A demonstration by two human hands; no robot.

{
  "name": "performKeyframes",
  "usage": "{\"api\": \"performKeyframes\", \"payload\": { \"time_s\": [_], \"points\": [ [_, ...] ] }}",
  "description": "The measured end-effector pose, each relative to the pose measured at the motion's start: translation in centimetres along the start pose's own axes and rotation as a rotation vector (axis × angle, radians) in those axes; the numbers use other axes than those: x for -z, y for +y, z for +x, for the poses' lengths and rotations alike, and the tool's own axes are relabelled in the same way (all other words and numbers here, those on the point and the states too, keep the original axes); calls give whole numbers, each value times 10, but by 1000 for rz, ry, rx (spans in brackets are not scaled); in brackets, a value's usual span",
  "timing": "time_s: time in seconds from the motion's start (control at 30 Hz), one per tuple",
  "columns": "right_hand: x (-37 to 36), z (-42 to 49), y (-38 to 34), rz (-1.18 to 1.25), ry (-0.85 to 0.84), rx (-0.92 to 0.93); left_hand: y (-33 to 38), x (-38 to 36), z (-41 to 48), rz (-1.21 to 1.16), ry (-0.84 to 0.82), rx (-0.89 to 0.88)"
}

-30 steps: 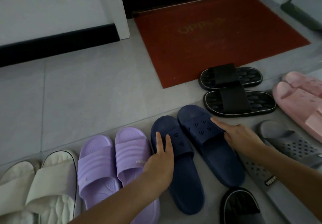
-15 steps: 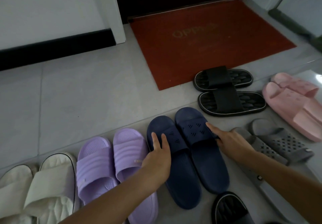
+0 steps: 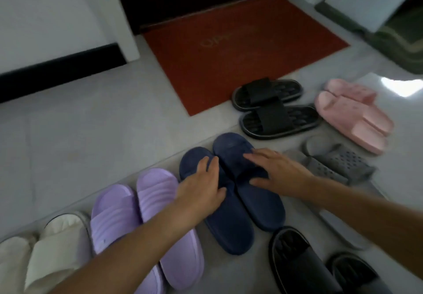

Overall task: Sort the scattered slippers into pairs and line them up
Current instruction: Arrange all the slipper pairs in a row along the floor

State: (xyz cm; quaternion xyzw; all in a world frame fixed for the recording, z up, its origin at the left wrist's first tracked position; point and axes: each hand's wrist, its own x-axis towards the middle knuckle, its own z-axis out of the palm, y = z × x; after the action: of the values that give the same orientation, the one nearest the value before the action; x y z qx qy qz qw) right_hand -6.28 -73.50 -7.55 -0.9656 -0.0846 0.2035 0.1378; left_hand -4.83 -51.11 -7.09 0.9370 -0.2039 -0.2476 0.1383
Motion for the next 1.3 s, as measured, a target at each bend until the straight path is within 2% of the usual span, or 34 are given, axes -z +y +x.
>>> {"api": "performKeyframes", "payload": {
  "time_s": [0.07,0.17,0.3,0.37,0.47,0.53,0.6,0.7,0.8,0.9,0.97,1.1,1.2,1.3],
  "points": [
    [15,-41,21,49,13,-110,8,10,-2,37,-13,-119],
    [25,-127,60,0,-100,-336,36,17,-5,103,-39,-321],
    [-20,-222,71,28,-325,-527,97,-19,-26,226,-266,-608],
    [-50,-248,68,86,-333,-606,125,-51,-34,232,-394,-636],
    [-84,-268,65,165,-311,-669,148,-93,-33,175,-456,-535],
    [-97,-278,70,55,-379,-593,153,-116,-34,142,-521,-419],
    [-105,-282,73,-121,-404,-436,158,-132,-41,131,-572,-317],
    [-103,-266,73,-237,-388,-254,164,-145,-52,99,-486,-266],
    [-72,-248,73,-212,-425,-210,167,-133,-53,-5,-436,-270],
    [-17,-245,74,-180,-359,-211,166,-94,-43,-58,-391,-316],
    [25,-235,67,-158,-236,-227,162,-52,-32,-77,-321,-371],
    [94,-179,31,-212,78,-133,128,41,-8,-83,-42,-432],
    [122,-115,-8,-273,95,-13,79,94,0,-41,73,-366],
    [131,-59,-45,-336,59,137,27,125,-9,47,120,-298]
  ]
}}
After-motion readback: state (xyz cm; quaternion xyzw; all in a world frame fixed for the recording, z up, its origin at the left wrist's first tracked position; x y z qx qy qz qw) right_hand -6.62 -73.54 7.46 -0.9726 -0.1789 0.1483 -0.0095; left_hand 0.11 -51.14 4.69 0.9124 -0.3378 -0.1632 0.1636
